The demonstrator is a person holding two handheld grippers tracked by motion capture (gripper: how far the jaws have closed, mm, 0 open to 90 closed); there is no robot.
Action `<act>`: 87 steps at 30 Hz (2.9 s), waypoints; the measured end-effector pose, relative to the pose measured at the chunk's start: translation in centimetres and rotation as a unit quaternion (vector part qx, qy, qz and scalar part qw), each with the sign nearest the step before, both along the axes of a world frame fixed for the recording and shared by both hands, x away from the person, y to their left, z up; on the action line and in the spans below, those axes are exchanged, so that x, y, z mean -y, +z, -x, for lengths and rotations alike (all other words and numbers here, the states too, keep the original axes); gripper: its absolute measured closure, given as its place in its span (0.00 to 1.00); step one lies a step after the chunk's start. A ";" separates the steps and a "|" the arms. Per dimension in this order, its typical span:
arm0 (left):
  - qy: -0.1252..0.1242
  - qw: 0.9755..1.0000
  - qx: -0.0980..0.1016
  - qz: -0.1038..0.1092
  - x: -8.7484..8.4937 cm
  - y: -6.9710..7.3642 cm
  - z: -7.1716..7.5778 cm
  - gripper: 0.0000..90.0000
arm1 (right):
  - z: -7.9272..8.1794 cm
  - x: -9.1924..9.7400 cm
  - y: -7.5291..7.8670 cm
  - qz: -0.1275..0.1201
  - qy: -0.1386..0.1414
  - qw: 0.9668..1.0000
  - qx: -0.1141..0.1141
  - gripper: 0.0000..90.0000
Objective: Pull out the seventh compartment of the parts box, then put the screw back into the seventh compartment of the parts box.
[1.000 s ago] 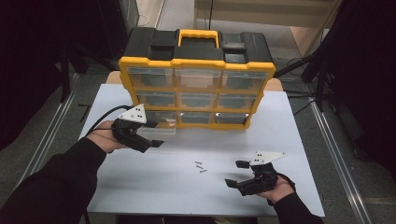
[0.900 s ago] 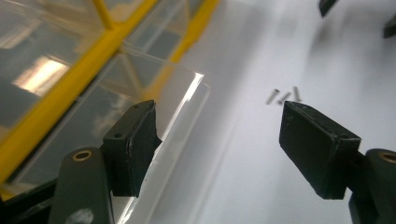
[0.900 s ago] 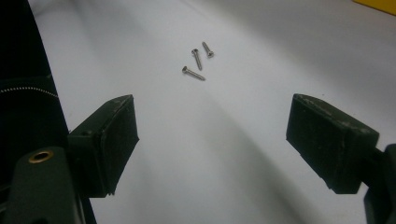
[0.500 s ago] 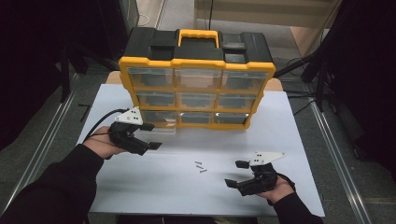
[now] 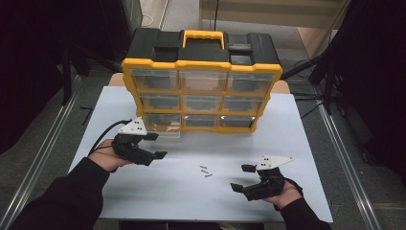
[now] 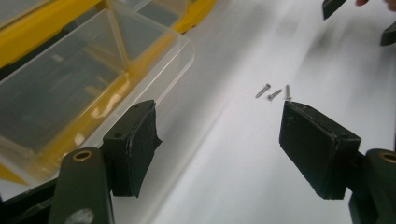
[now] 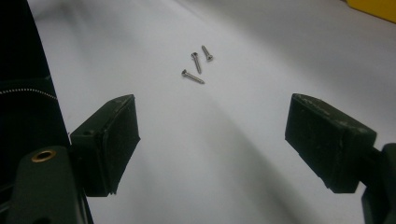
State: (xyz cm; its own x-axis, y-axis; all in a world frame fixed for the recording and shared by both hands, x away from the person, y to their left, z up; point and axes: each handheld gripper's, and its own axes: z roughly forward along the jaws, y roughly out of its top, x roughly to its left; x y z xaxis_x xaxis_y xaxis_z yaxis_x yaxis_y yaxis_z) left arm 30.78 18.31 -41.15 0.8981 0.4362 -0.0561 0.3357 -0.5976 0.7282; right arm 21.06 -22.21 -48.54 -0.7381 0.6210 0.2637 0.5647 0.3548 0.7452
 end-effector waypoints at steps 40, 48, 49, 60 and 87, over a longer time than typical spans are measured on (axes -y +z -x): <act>0.025 0.999 -0.023 0.013 -1.3 -4.5 3.9 0.31 | -1.1 -1.5 0.1 -0.006 0.028 0.999 0.036 0.17; 0.026 0.999 -0.034 0.005 -1.9 -4.7 4.1 0.31 | -1.9 -2.1 0.0 0.000 0.032 0.999 0.025 0.16; 0.027 0.999 -0.033 0.015 -1.9 -4.9 4.1 0.31 | -2.0 -2.2 0.0 0.000 0.031 0.999 0.023 0.16; 0.025 0.999 -0.039 0.009 -2.5 -5.1 4.5 0.31 | -2.7 -3.1 0.0 0.010 0.040 0.999 0.025 0.23; 0.020 0.999 -0.039 0.007 -3.0 -5.5 4.8 0.31 | -4.0 -6.0 -0.7 0.025 0.070 0.997 0.023 0.29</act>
